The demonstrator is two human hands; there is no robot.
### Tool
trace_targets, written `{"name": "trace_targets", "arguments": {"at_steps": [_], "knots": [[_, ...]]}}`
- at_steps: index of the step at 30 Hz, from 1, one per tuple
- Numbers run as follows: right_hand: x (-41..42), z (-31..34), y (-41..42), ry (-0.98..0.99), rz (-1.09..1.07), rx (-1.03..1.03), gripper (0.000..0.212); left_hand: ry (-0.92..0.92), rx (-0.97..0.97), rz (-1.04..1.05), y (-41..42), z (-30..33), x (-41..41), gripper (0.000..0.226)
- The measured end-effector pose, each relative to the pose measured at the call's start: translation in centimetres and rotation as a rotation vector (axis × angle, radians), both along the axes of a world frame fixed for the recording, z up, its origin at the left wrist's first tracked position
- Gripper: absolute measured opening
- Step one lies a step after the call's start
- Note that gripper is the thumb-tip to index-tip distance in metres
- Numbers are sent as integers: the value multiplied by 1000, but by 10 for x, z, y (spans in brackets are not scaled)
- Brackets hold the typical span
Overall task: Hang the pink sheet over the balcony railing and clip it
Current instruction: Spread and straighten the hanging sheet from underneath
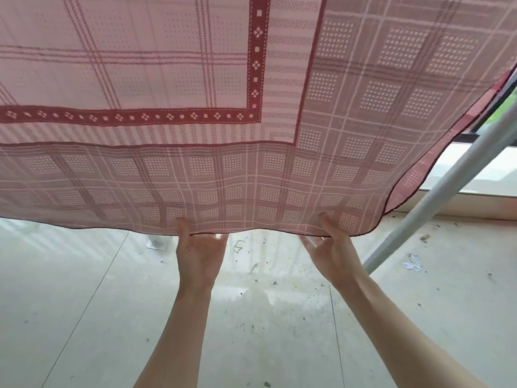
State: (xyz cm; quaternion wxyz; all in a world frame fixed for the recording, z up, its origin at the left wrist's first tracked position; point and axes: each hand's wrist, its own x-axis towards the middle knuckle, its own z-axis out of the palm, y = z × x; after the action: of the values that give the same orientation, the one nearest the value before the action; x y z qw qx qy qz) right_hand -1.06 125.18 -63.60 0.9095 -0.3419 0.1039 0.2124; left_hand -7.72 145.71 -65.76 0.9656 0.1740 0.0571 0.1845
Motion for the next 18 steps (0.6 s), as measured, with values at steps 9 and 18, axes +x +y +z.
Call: {"name": "trace_targets", "arguments": {"at_steps": [9, 18], "knots": [[7, 1, -26, -8, -187, 22, 48, 102, -138, 112, 13, -7, -1, 24], [7, 14, -28, -42, -212, 81, 21, 231, -140, 214, 32, -8, -9, 44]]}}
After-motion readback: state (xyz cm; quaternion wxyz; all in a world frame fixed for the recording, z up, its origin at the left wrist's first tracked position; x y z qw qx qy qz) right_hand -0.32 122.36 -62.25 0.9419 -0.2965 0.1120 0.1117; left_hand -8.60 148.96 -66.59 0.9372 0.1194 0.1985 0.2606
